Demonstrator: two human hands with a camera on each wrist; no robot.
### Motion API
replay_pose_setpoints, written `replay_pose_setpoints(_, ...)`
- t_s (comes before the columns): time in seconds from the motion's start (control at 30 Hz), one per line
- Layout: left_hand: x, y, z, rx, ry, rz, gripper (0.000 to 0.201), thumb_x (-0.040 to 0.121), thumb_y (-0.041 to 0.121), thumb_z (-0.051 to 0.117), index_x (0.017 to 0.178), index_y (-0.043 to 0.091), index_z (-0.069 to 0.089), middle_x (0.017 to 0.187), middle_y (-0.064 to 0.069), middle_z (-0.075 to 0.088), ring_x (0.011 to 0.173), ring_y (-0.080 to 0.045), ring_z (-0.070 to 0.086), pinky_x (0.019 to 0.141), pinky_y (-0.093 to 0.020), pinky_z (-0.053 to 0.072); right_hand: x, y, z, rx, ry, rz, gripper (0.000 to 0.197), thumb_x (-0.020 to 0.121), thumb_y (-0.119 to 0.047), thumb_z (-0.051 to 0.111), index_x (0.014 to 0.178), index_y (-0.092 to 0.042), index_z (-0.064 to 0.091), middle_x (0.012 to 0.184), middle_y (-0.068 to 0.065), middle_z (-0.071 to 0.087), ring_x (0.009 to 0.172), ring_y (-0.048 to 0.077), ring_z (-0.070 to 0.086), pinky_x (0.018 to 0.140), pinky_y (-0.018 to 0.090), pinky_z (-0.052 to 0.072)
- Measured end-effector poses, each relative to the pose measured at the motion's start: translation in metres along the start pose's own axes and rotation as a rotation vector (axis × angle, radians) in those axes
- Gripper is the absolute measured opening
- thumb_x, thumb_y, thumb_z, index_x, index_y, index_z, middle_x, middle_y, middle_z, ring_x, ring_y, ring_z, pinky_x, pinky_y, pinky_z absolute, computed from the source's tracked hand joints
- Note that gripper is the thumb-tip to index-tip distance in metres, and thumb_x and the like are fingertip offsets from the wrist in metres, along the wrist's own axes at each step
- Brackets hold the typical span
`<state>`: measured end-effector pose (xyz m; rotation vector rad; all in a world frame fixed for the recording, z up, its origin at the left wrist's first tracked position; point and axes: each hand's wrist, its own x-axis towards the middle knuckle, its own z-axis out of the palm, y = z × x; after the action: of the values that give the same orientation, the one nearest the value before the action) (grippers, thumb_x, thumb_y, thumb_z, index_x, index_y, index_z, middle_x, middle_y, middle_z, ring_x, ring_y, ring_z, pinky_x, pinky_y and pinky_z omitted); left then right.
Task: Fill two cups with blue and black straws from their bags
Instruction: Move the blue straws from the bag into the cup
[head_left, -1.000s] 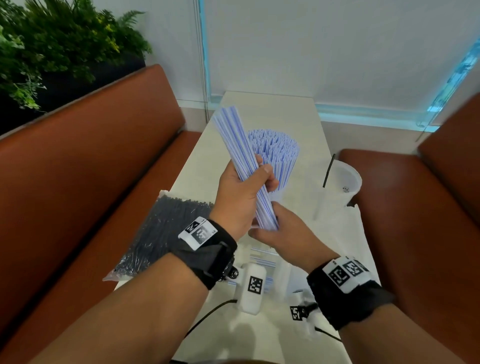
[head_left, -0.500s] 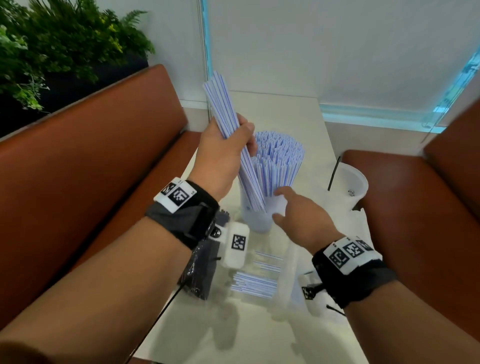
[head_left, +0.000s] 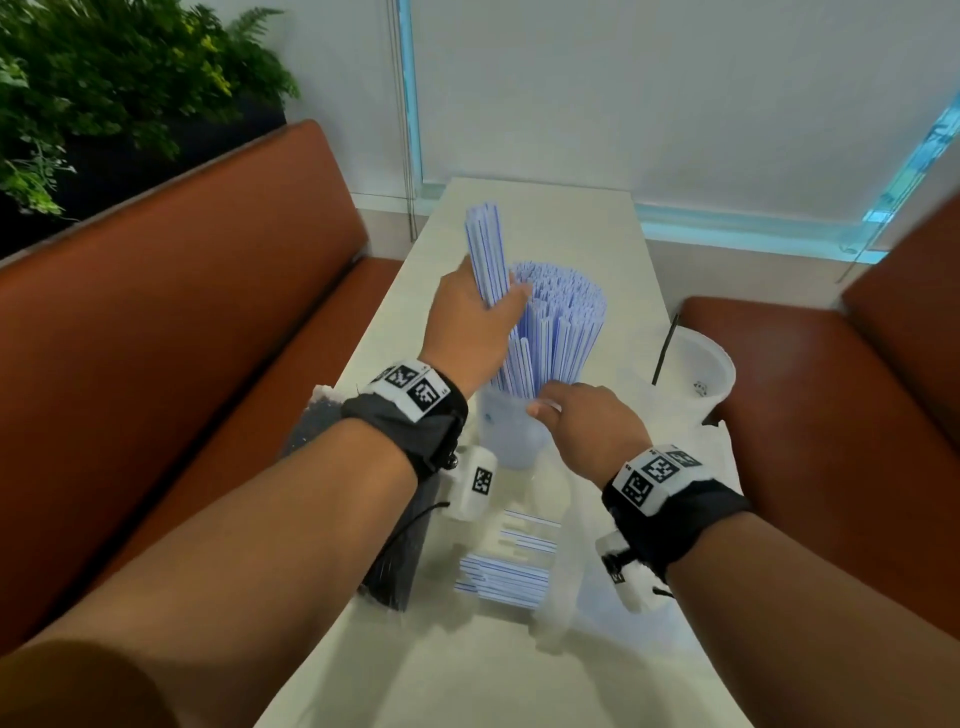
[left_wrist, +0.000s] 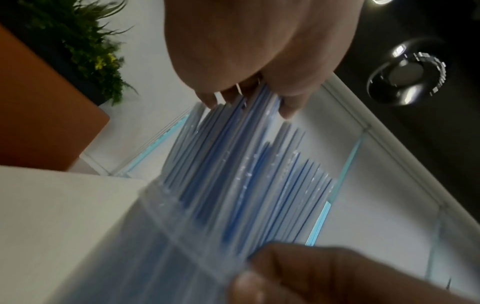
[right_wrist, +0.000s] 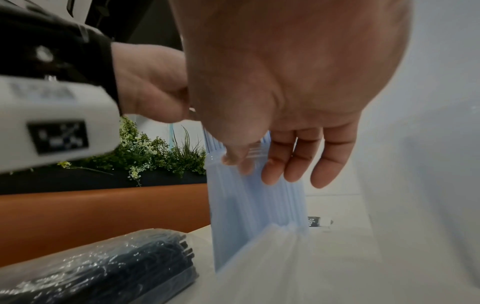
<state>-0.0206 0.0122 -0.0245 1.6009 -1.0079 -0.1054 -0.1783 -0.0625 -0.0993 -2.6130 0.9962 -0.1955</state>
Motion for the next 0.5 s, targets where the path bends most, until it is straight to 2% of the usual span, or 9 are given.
replay_pose_setpoints(0.1, -0.005, -0.007, 0.000, 0.222, -0.054, 0.048, 0.025, 0.088, 0.037, 0.072, 0.092, 0.012, 0.071, 0.094, -0.006, 0.070, 0.098, -0.028, 0.064, 0.092, -0.045, 0.049, -0.002, -0.003, -0.001, 0.009, -0.008, 0.015, 0.030, 0.104, -0.050, 0.037, 0.103, -0.028, 0.057, 0.094, 0.003, 0.058, 0.093, 0.028, 0.054, 0.071, 0.037, 0.044)
replay_pose_setpoints(0.2, -0.003, -0.004, -0.005, 0.202, -0.135, 0.048, 0.040, 0.084, 0.054, 0.070, 0.103, 0.018, 0.072, 0.104, -0.002, 0.072, 0.104, -0.024, 0.065, 0.095, -0.046, 0.049, -0.003, -0.005, -0.003, 0.021, -0.013, 0.025, 0.031, 0.104, -0.050, 0.037, 0.104, -0.027, 0.058, 0.096, 0.004, 0.059, 0.092, 0.027, 0.055, 0.074, 0.039, 0.048)
replay_pose_setpoints(0.27, 0.001, -0.001, -0.012, 0.125, -0.198, 0.030, 0.058, 0.076, 0.066, 0.070, 0.112, 0.021, 0.067, 0.111, 0.000, 0.070, 0.109, -0.021, 0.064, 0.098, -0.047, 0.049, -0.003, -0.005, -0.004, 0.019, -0.014, 0.030, 0.030, 0.104, -0.050, 0.037, 0.103, -0.027, 0.057, 0.095, 0.004, 0.059, 0.091, 0.027, 0.054, 0.071, 0.038, 0.044)
replay_pose_setpoints(0.3, 0.004, 0.000, -0.015, 0.079, -0.189, 0.011, 0.069, 0.072, 0.071, 0.072, 0.120, 0.022, 0.063, 0.121, 0.000, 0.066, 0.116, -0.020, 0.061, 0.102, -0.048, 0.048, -0.003, -0.005, -0.004, 0.016, -0.013, 0.031, 0.030, 0.104, -0.050, 0.036, 0.103, -0.028, 0.056, 0.094, 0.003, 0.058, 0.091, 0.026, 0.053, 0.069, 0.037, 0.042)
replay_pose_setpoints(0.37, 0.011, 0.004, -0.021, 0.015, -0.115, 0.002, 0.091, 0.069, 0.076, 0.072, 0.139, 0.024, 0.048, 0.144, 0.002, 0.051, 0.134, -0.015, 0.047, 0.114, -0.041, 0.039, -0.003, -0.005, -0.003, 0.019, -0.010, 0.036, 0.029, 0.103, -0.050, 0.036, 0.103, -0.029, 0.056, 0.094, 0.002, 0.058, 0.091, 0.026, 0.052, 0.069, 0.036, 0.039)
replay_pose_setpoints(0.4, 0.014, 0.007, -0.023, -0.003, -0.085, 0.023, 0.096, 0.071, 0.077, 0.069, 0.146, 0.025, 0.039, 0.153, 0.003, 0.041, 0.140, -0.011, 0.039, 0.117, -0.034, 0.034, -0.003, -0.005, -0.003, 0.023, -0.009, 0.040, 0.029, 0.103, -0.050, 0.036, 0.104, -0.029, 0.056, 0.095, 0.002, 0.058, 0.092, 0.026, 0.052, 0.069, 0.036, 0.039)
replay_pose_setpoints(0.47, 0.020, 0.015, -0.023, 0.041, -0.060, 0.120, 0.093, 0.080, 0.074, 0.061, 0.152, 0.023, 0.032, 0.157, 0.004, 0.033, 0.143, -0.007, 0.031, 0.115, -0.021, 0.027, -0.003, -0.005, -0.003, 0.027, -0.011, 0.043, 0.028, 0.103, -0.050, 0.036, 0.103, -0.029, 0.055, 0.097, 0.003, 0.059, 0.093, 0.026, 0.052, 0.070, 0.037, 0.041)
replay_pose_setpoints(0.5, 0.022, 0.017, -0.022, 0.104, -0.072, 0.175, 0.087, 0.084, 0.071, 0.058, 0.151, 0.020, 0.034, 0.157, 0.001, 0.034, 0.143, -0.008, 0.031, 0.116, -0.020, 0.026, -0.003, -0.005, -0.003, 0.027, -0.013, 0.044, 0.028, 0.103, -0.050, 0.036, 0.103, -0.029, 0.055, 0.097, 0.003, 0.059, 0.094, 0.026, 0.052, 0.070, 0.037, 0.042)
